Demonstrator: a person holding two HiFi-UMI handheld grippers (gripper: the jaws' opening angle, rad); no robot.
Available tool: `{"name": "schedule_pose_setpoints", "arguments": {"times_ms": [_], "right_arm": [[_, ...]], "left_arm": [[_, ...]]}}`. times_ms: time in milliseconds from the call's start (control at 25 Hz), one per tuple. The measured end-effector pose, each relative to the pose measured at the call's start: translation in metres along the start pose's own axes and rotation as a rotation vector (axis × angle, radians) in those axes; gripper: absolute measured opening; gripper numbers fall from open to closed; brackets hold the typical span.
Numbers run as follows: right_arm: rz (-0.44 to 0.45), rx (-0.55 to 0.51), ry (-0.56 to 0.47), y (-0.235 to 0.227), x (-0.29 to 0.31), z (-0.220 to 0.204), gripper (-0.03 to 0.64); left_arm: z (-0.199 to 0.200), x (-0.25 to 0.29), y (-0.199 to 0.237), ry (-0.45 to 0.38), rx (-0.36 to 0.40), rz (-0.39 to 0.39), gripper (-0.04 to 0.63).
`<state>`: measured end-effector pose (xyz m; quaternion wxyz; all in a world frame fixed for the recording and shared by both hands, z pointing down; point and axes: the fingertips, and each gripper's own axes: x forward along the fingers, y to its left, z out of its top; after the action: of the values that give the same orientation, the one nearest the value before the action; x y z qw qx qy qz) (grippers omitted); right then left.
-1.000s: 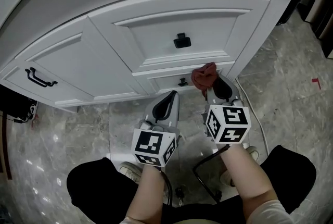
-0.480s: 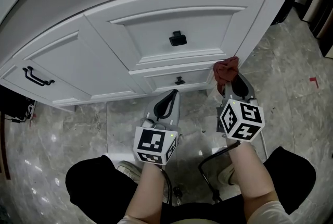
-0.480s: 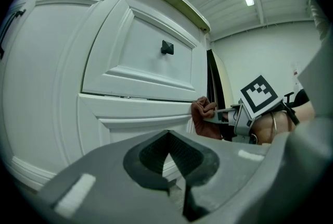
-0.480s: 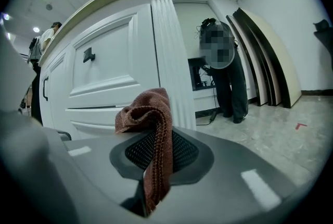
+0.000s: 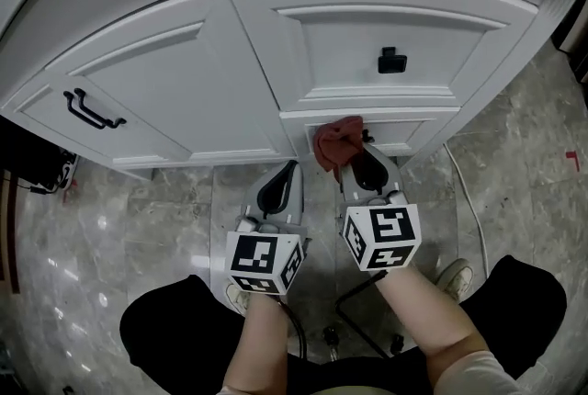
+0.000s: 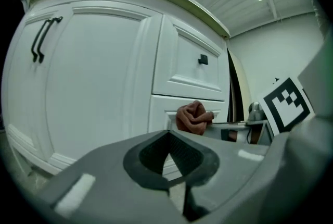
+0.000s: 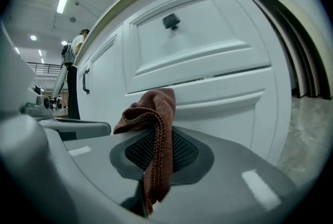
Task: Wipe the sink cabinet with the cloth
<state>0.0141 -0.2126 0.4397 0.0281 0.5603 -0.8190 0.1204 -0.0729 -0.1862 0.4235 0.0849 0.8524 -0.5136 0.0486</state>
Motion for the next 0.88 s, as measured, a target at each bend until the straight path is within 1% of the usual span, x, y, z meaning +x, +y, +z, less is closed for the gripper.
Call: {"name": "schedule_pose_setpoints", "arguments": {"times_ms": [120, 240, 400, 520, 600, 760, 880], "right_arm": [[0.055, 0.007, 0.032, 0.035, 0.021, -0.018, 0.087], [0.084, 0.014, 0.058, 0.055, 0.038, -0.032, 0.087], [0.084, 0.043, 0.083, 0.059, 0.054, -0.046, 0.087], [0.093, 0.039, 0.081, 0.055, 0.057, -0.047, 0.092], [0.082, 0.037, 0.085, 0.05, 0.055, -0.047, 0.092], [0.027, 0.013, 0.097, 0.033, 0.05, -0.051, 0.094], [-0.029, 0.061, 0.098, 0.012, 0.047, -0.052, 0.091]], "left_arm": [[-0.002, -0.014, 0.027, -0.01, -0.041, 0.049, 0.0], [-0.001, -0.023, 0.044, -0.024, -0.064, 0.075, 0.0], [-0.005, -0.026, 0.051, -0.017, -0.063, 0.076, 0.0], [-0.009, -0.027, 0.052, -0.011, -0.072, 0.074, 0.0], [-0.01, -0.025, 0.052, -0.012, -0.075, 0.07, 0.0], [-0.01, -0.021, 0.043, -0.009, -0.07, 0.047, 0.0], [-0.01, -0.019, 0.037, -0.003, -0.063, 0.032, 0.0]]}}
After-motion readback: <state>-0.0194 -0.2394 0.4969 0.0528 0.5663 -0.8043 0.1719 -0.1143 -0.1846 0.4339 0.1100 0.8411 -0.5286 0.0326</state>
